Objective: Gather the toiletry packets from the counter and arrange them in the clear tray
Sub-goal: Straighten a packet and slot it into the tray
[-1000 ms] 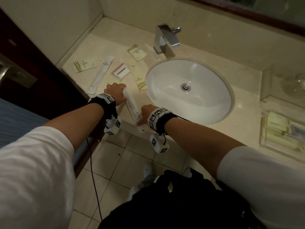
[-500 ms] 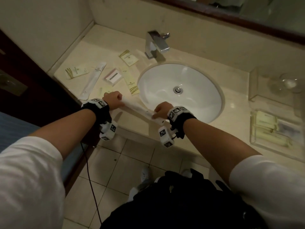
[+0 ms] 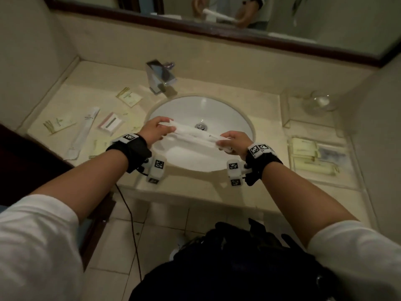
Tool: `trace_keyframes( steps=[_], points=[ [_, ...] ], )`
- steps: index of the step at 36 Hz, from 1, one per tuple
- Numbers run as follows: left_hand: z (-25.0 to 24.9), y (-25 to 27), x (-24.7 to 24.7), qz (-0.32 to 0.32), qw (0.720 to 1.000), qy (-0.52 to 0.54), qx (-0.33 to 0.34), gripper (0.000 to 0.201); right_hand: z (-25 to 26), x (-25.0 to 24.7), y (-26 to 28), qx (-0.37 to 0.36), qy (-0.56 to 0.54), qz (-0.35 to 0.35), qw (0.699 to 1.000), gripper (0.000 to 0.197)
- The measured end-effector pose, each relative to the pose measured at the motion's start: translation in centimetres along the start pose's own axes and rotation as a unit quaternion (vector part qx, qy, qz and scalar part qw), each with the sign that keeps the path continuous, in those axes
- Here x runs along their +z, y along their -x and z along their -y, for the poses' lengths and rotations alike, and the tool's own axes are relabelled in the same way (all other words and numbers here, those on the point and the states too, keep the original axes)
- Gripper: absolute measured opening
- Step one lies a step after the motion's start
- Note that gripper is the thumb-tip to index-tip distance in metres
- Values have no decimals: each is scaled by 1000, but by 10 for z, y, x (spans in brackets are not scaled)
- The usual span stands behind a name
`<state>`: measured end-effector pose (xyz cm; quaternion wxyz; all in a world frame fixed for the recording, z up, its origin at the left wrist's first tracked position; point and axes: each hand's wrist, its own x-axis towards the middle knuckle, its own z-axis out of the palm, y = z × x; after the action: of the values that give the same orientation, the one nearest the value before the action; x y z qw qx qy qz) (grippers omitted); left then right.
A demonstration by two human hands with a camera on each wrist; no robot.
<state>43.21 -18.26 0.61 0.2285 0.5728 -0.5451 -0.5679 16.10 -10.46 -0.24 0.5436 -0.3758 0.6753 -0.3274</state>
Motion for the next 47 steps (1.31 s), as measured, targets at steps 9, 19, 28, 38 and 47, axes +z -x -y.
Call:
trace_keyframes(
  steps=[9,19,28,38,47],
  points=[
    [-37,-13,87,82,997,12,2,20,-34,-87,27,12,-164,-106,981,12],
    [-63,-24,208,160,986,-47,5,22,-89,-186,53,52,-239,-254,936,7],
    [-83,-24,306,221,969,-108,8,24,-128,-266,79,79,-187,-369,907,5],
    [-90,-27,368,262,944,-200,-3,18,-161,-323,96,136,53,-334,931,27],
    [-88,-30,392,274,900,-336,45,25,-166,-337,102,158,119,-288,937,23]
  ],
)
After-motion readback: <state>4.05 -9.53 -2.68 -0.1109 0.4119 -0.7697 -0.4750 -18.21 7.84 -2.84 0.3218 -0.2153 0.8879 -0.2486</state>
